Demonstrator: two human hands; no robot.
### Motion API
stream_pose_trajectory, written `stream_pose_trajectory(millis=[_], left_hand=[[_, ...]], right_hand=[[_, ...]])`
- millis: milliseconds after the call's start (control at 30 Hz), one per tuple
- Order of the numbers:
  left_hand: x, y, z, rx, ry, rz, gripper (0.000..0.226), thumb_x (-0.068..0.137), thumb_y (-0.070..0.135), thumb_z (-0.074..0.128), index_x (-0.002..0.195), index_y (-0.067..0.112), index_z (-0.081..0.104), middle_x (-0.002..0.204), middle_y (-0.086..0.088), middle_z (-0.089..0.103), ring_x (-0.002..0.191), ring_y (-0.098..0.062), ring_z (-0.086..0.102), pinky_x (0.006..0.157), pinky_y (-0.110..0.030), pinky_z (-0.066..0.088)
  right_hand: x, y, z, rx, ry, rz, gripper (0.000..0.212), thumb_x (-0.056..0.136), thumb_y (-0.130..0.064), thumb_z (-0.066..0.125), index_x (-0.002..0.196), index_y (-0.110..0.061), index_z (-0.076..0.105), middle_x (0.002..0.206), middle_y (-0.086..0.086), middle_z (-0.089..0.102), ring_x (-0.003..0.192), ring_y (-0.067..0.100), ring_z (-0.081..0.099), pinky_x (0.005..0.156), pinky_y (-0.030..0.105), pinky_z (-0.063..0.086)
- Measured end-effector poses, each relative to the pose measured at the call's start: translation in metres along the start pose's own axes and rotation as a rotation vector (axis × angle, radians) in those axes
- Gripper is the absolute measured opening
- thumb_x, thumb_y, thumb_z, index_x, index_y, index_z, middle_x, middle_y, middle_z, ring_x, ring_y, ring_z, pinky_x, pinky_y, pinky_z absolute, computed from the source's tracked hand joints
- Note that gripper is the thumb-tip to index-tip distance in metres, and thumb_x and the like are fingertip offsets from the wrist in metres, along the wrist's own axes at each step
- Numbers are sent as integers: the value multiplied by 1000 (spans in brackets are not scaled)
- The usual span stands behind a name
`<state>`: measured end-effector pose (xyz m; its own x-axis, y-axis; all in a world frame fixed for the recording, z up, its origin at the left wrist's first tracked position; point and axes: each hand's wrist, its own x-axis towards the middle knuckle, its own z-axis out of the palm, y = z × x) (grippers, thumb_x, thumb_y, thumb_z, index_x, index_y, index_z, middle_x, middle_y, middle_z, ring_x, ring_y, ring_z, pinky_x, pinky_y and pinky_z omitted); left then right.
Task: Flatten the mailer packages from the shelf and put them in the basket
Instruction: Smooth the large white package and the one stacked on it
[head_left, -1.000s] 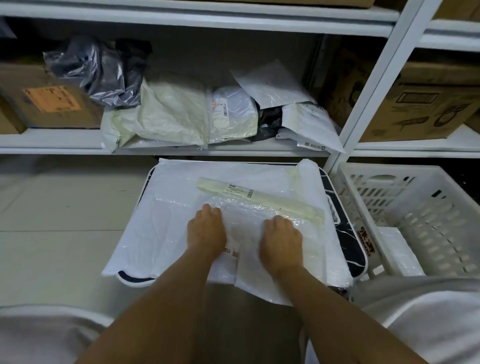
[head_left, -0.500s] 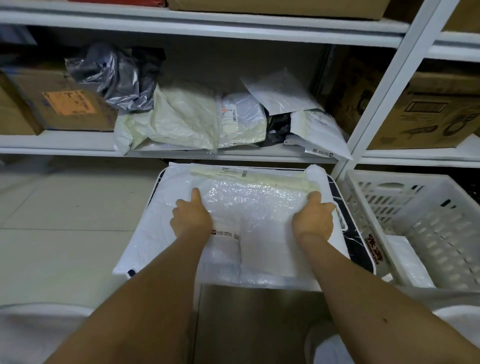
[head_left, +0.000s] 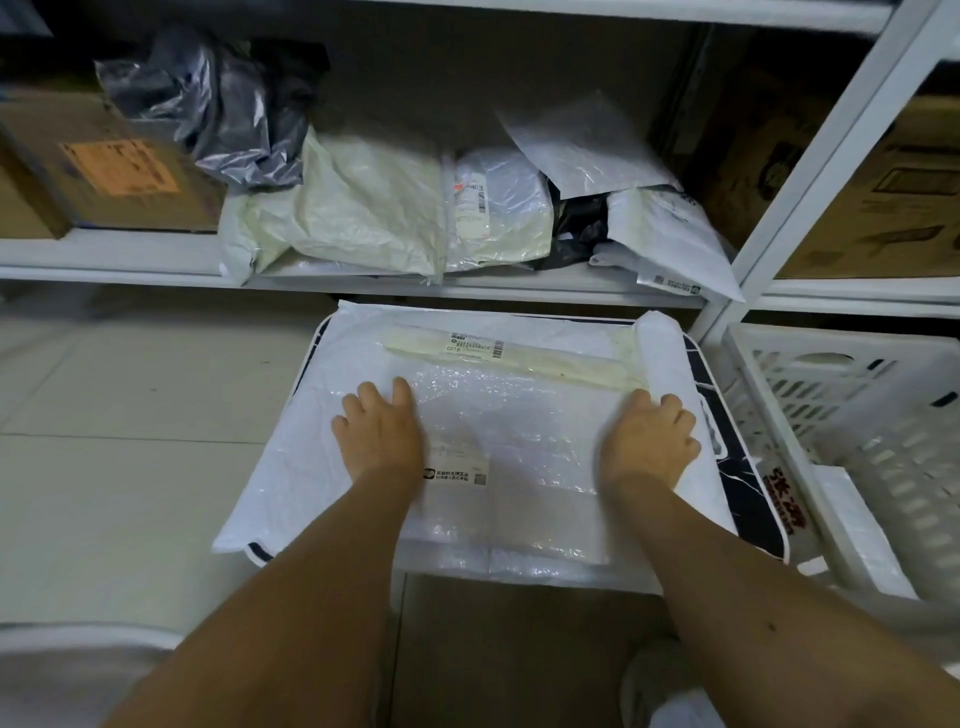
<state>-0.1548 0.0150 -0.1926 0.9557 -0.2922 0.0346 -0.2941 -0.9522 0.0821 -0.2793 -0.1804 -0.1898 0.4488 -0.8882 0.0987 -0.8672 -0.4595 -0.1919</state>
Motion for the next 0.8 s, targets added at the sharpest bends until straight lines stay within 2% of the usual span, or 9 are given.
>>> stream_pose_trajectory(millis=[100, 200, 400, 500, 567, 633, 700, 767, 800], left_hand=[[-7, 24, 8, 29, -7, 149, 57, 99, 39, 26, 151, 21, 10, 158, -15, 12, 146, -36, 9, 114, -55, 14], [-21, 44, 22, 5, -123, 247, 62, 97, 54, 4, 152, 28, -10, 160, -9, -15, 146, -35, -15, 114, -62, 1], [-28, 31, 45, 38, -207, 242, 69, 91, 67, -1, 145, 33, -26, 157, -8, -25, 144, -39, -18, 112, -65, 2], [-25, 30, 46, 25, -265, 242, 68, 91, 67, 1, 146, 35, -23, 158, -8, -21, 145, -39, -13, 112, -64, 3], [-21, 31, 41, 13, -305, 239, 65, 92, 66, 5, 149, 38, -11, 161, -6, -10, 146, -38, -5, 112, -63, 5], [-15, 34, 34, 7, -272, 227, 58, 96, 59, 12, 148, 35, 17, 155, -7, 20, 141, -36, 20, 109, -59, 18], [-4, 38, 25, -41, -158, 184, 48, 98, 49, 19, 132, 25, 43, 131, -5, 47, 121, -30, 42, 98, -49, 34], [8, 46, 18, -51, -23, 159, 43, 98, 45, 26, 123, 18, 48, 120, -6, 52, 111, -27, 47, 92, -42, 38], [13, 50, 15, -40, 21, 155, 44, 98, 46, 28, 124, 16, 46, 122, -8, 49, 113, -27, 45, 93, -41, 37]], right_hand=[[-17, -27, 5, -50, -50, -104, 52, 102, -38, 25, 151, -20, 21, 159, 12, 18, 146, 33, 13, 113, 59, 15], [-48, -49, 21, 21, -185, -247, 58, 100, -52, 15, 154, -32, 3, 163, 6, -5, 148, 34, -9, 113, 65, 0], [-65, -35, 55, -30, -122, -357, 61, 97, -59, 19, 153, -36, 14, 163, 8, 6, 148, 38, 0, 112, 65, -2], [-62, -33, 55, -57, -161, -378, 61, 97, -60, 15, 153, -38, 9, 163, 6, 0, 149, 36, -4, 113, 62, -6], [-59, -34, 52, -82, -203, -383, 60, 97, -60, 13, 153, -38, 8, 163, 6, 0, 149, 35, -4, 114, 61, -4], [-55, -37, 44, -111, -221, -384, 57, 97, -58, 15, 150, -36, 19, 161, 8, 14, 148, 33, 9, 114, 61, 1], [-47, -44, 35, -92, -175, -383, 49, 96, -51, 24, 135, -30, 44, 140, 10, 45, 133, 30, 36, 113, 61, 12], [-35, -58, 30, -19, -35, -382, 38, 93, -42, 36, 116, -21, 57, 115, 8, 56, 114, 29, 49, 109, 59, 22], [-29, -65, 28, 19, 32, -392, 35, 92, -39, 41, 113, -18, 58, 114, 9, 57, 114, 30, 50, 109, 59, 23]])
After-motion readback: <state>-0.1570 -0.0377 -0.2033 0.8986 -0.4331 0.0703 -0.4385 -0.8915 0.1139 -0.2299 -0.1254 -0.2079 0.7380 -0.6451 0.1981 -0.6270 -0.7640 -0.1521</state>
